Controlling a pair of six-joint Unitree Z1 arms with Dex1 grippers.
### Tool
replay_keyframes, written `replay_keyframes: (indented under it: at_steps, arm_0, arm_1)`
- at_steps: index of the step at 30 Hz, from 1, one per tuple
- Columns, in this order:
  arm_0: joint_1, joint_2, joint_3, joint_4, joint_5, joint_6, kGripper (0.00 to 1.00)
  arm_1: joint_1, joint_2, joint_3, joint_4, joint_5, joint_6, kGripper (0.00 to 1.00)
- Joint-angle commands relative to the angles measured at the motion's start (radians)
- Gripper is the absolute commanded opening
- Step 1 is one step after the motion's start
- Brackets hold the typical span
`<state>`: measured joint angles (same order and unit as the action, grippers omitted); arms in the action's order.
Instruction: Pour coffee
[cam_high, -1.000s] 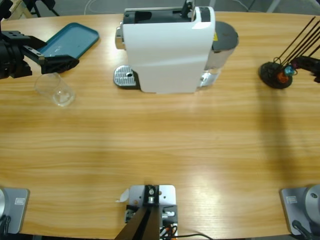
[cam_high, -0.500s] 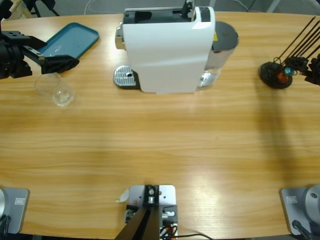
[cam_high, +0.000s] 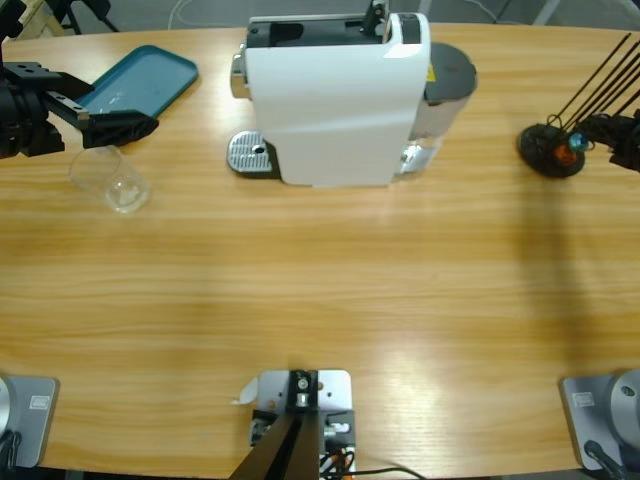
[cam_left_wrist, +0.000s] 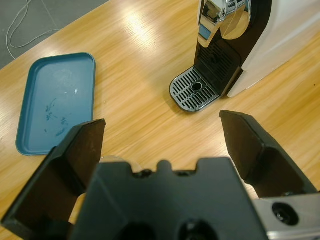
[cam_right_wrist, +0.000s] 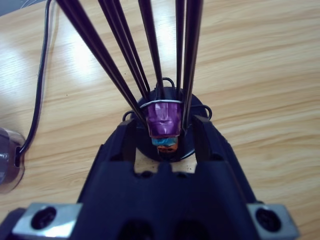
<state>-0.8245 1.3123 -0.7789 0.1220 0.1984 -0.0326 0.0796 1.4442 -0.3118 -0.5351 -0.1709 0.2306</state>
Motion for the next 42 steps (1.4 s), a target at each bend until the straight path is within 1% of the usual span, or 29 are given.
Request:
replay_keyframes:
  at_steps: [1, 3, 5, 14, 17, 25, 27, 29, 31, 34, 38, 42]
  arm_0:
    - [0.002, 0.021, 0.036, -0.012, -0.014, -0.018, 1.0]
    - [0.002, 0.021, 0.037, -0.012, -0.014, -0.02, 1.0]
    - [0.002, 0.021, 0.036, -0.012, -0.014, -0.02, 1.0]
    - [0.002, 0.019, 0.035, -0.012, -0.014, -0.02, 1.0]
    - [0.002, 0.015, 0.036, -0.012, -0.014, -0.02, 1.0]
    - [0.002, 0.015, 0.04, -0.012, -0.014, -0.02, 1.0]
    - [0.002, 0.015, 0.04, -0.012, -0.014, -0.02, 1.0]
    - [0.002, 0.015, 0.04, -0.012, -0.014, -0.02, 1.0]
    - [0.002, 0.017, 0.043, -0.012, -0.016, -0.02, 1.0]
    - [0.002, 0.031, 0.042, -0.024, -0.018, -0.028, 1.0]
    - [0.002, 0.042, 0.038, -0.04, -0.025, -0.03, 1.0]
    - [0.002, 0.036, 0.048, -0.041, -0.025, -0.03, 1.0]
  arm_1:
    - [-0.014, 0.028, 0.031, -0.022, 0.013, -0.019, 0.304]
    - [-0.016, 0.029, 0.032, -0.022, 0.013, -0.02, 0.279]
    - [-0.02, 0.035, 0.037, -0.035, 0.013, -0.024, 0.223]
    - [-0.021, 0.045, 0.045, -0.06, 0.032, -0.051, 0.213]
    - [-0.022, 0.046, 0.048, -0.068, 0.039, -0.07, 0.098]
    - [-0.034, 0.045, 0.049, -0.068, 0.045, -0.077, 0.089]
    - [-0.035, 0.038, 0.051, -0.069, 0.041, -0.079, 0.016]
    - [-0.035, 0.014, 0.051, -0.068, 0.036, -0.08, 0.016]
    - [-0.035, -0.022, 0.041, -0.048, 0.029, -0.08, 0.0]
    - [-0.035, -0.078, 0.013, 0.029, 0.016, -0.08, 0.0]
    - [-0.035, -0.092, -0.033, 0.075, 0.011, -0.075, 0.0]
    - [-0.035, -0.145, -0.08, 0.143, 0.011, -0.066, 0.0]
